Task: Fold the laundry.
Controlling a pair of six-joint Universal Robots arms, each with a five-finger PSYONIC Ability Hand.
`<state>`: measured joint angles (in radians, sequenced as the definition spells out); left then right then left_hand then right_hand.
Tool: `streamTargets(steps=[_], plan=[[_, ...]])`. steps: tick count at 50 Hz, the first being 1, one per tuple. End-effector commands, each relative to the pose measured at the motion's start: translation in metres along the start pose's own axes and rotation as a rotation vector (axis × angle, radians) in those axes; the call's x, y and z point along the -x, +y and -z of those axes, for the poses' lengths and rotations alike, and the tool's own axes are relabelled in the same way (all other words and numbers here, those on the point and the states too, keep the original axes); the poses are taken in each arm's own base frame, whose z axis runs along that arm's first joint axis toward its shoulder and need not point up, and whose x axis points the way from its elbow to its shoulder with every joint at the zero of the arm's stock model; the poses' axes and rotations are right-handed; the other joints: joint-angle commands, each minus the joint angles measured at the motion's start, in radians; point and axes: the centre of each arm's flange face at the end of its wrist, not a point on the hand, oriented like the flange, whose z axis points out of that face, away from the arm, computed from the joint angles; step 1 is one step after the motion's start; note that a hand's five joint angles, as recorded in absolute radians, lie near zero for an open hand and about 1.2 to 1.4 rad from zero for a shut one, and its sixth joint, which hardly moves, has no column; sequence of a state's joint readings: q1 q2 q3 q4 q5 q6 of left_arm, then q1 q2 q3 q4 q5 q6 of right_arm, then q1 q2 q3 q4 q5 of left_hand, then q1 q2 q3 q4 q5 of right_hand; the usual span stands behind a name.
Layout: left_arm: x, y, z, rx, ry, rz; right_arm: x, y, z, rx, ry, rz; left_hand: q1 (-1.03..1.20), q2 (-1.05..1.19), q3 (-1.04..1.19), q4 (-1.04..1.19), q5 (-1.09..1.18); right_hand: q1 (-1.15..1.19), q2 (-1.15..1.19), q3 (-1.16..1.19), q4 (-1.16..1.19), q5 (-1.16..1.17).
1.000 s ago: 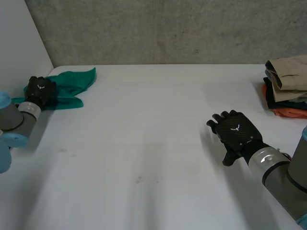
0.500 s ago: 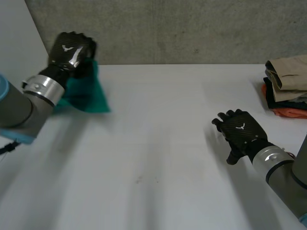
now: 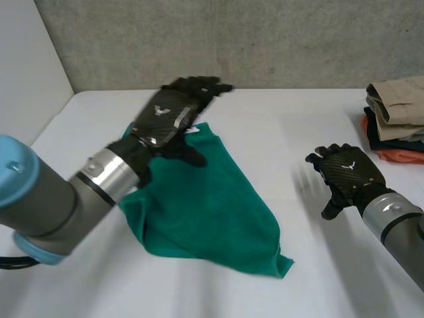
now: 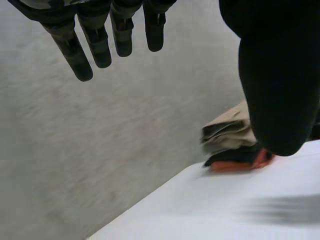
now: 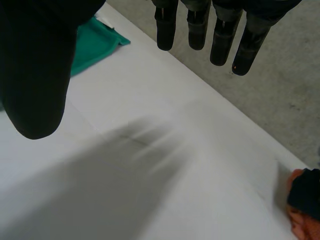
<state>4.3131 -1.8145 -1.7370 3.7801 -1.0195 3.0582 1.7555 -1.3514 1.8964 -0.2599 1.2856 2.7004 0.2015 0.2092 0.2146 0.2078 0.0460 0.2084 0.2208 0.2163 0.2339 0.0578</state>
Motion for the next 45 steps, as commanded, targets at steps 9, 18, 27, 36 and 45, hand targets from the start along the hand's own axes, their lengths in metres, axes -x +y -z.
streamTargets(steps=[9,18,27,36,45], plan=[[0.043,0.045,0.064,0.512,-0.259,-0.227,0.018,-0.026,0.025,0.026,-0.092,-0.078,0.232,0.224,0.219,0.226,0.213,-0.034,-0.046,-0.042,-0.059,-0.058],[0.044,0.058,0.089,0.679,-0.453,-0.171,0.022,-0.014,0.019,0.059,-0.100,-0.086,0.226,0.219,0.213,0.220,0.207,-0.034,-0.046,-0.042,-0.059,-0.058],[0.034,0.066,0.101,0.731,-0.469,-0.159,0.023,-0.009,0.017,0.065,-0.103,-0.089,0.218,0.210,0.204,0.211,0.198,-0.034,-0.046,-0.042,-0.059,-0.058],[0.045,0.076,0.097,0.670,-0.500,-0.190,0.024,-0.007,0.017,0.068,-0.109,-0.089,0.244,0.236,0.231,0.238,0.225,-0.034,-0.046,-0.042,-0.059,-0.058],[0.047,0.096,0.087,0.653,-0.472,-0.197,0.026,-0.005,0.017,0.077,-0.114,-0.091,0.326,0.318,0.313,0.320,0.307,-0.034,-0.046,-0.042,-0.059,-0.058]])
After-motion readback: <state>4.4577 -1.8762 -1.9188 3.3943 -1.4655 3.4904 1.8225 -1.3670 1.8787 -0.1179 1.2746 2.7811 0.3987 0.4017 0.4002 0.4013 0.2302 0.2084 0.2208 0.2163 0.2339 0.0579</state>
